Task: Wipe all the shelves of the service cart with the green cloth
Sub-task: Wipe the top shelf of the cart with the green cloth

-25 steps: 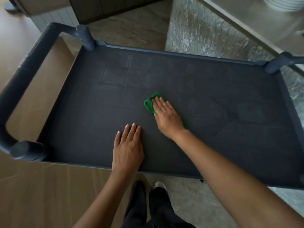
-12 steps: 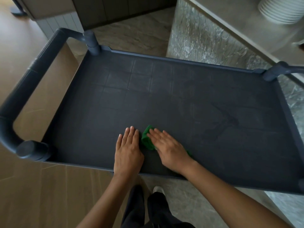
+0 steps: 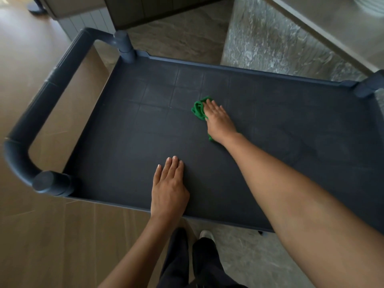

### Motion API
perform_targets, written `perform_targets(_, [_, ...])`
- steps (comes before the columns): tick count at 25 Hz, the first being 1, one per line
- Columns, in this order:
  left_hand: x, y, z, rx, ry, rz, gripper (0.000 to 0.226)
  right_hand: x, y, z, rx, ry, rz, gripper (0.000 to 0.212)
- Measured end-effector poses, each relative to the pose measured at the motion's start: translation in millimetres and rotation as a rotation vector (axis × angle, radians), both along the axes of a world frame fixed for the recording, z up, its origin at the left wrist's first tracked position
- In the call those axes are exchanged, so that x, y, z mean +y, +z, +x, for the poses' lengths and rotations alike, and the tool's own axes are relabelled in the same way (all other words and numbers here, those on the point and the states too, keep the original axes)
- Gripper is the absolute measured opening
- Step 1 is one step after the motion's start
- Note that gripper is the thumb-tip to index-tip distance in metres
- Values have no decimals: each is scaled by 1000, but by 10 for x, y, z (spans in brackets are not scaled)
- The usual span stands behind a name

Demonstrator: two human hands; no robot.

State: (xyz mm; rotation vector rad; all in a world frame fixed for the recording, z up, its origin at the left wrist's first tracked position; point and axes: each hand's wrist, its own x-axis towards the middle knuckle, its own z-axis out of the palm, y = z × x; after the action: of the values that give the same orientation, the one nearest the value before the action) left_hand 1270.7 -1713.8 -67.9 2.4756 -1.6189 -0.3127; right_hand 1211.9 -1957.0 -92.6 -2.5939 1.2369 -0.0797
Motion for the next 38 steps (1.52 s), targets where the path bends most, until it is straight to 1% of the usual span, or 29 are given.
perform_targets(2, [15, 8, 3, 0, -1, 3, 64, 153, 17, -67, -14, 38, -7, 57])
perform_targets(5, [27, -4, 17, -2, -4, 8, 68, 563, 66, -320, -68, 186, 13, 56])
perform_targets(8, [25, -8, 18, 21, -1, -26, 69, 1105, 116, -665, -120, 319, 65, 57])
perform_targets(11, [34, -3, 11, 81, 28, -82, 66, 1559, 162, -962, -149, 436, 111, 56])
perform_targets(13, [40, -8, 3, 90, 31, -94, 62, 1674, 159, -1068, -164, 483, 108, 55])
perform_targets(16, [44, -12, 0, 86, 25, -79, 66, 1556, 157, -1004, -141, 464, 84, 64])
perform_targets(20, [23, -18, 8, 81, 30, -73, 72, 971, 137, -680, -75, 310, 61, 75])
perform_targets(25, [25, -11, 5, 60, 22, -53, 72, 71, 177, -247, -33, 147, 80, 76])
perform_targets(28, [19, -9, 15, 63, 23, -45, 71, -130, 170, -116, -10, 93, 114, 73])
perform_targets(30, [17, -4, 17, 53, 20, -34, 72, -69, 166, -160, -53, 106, 161, 73])
perform_targets(32, [18, -5, 12, 52, 18, -28, 74, 125, 155, -299, -111, 164, 210, 75])
perform_targets(36, [26, -9, 22, 71, 8, -52, 73, 782, 143, -689, -205, 297, 291, 79])
perform_targets(38, [31, -12, 28, 92, 8, -72, 72, 1113, 153, -863, -223, 344, 353, 80])
